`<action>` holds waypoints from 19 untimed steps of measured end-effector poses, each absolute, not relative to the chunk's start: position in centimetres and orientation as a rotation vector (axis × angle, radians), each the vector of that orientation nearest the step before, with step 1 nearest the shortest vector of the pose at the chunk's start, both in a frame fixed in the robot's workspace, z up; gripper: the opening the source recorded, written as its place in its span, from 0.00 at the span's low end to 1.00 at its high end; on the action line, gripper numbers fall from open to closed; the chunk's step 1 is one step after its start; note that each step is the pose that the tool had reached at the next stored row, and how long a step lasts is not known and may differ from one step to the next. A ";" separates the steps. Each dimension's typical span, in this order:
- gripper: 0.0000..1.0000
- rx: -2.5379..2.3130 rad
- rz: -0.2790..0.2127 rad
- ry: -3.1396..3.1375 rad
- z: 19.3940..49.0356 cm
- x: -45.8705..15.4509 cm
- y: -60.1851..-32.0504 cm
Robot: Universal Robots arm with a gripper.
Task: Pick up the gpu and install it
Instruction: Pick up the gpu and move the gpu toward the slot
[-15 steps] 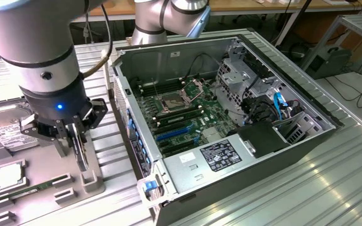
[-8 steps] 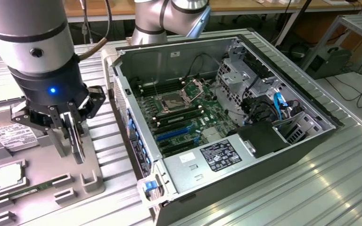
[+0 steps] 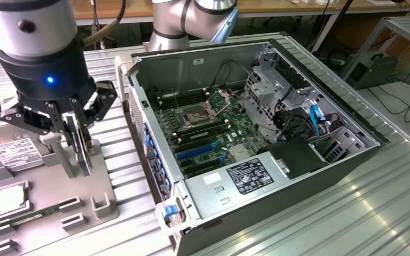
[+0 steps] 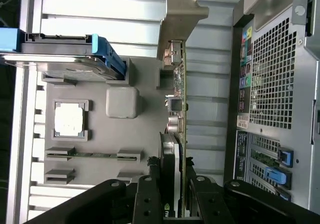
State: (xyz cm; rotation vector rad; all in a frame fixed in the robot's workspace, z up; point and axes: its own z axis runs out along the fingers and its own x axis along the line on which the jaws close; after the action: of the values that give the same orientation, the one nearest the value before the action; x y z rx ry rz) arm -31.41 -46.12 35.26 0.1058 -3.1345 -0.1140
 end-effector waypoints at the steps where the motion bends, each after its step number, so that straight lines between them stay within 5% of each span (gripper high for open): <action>1: 0.28 0.106 -0.115 -3.135 35.8 -31.4 -46.1; 19: 0.28 0.106 -0.121 -3.134 40.9 -31.4 -46.1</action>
State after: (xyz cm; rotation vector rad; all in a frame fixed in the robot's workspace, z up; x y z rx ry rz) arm -31.41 -46.12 40.91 0.1058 -3.1345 -0.1210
